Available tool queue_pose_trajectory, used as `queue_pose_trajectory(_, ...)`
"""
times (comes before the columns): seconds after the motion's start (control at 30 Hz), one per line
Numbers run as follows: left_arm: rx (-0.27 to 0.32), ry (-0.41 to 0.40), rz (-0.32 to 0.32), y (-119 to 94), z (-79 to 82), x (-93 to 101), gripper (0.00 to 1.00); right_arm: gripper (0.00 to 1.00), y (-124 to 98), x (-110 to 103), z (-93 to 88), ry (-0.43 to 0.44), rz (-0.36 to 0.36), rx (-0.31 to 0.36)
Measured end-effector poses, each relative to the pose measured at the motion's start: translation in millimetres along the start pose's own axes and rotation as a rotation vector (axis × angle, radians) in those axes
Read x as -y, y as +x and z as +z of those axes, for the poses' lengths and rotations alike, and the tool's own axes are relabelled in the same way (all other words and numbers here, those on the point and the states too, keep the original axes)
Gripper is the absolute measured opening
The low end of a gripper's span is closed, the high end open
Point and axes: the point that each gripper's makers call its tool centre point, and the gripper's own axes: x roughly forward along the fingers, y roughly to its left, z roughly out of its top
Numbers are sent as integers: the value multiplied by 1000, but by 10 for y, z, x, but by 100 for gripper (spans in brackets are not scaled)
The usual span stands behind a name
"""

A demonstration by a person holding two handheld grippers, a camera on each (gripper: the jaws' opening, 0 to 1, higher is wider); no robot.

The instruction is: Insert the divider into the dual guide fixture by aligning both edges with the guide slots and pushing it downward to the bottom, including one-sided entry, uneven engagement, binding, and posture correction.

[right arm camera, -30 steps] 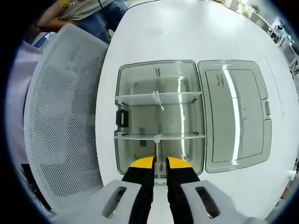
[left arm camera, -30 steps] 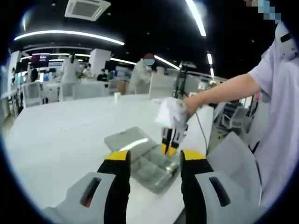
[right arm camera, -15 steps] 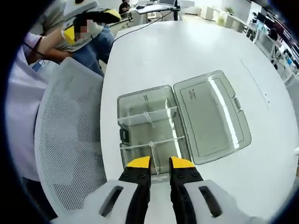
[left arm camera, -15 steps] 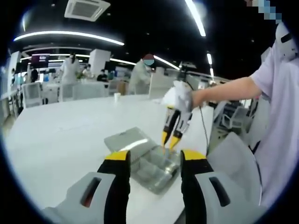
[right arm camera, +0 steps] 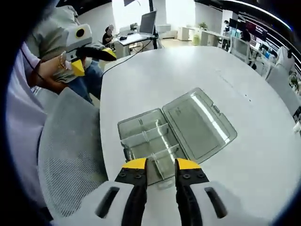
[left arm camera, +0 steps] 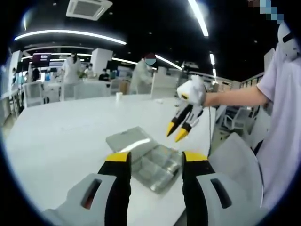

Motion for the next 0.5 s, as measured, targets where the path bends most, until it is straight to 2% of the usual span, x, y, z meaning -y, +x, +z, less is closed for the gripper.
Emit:
queue_pose_trajectory(0.33, -8, -12, 19, -55, -57, -64, 41, 24, -138, -120, 29, 107, -74, 198)
queue_pose_trajectory(0.5, -9, -24, 33, -86, -89, -86, 41, 24, -193, -136, -91, 177, -145, 287)
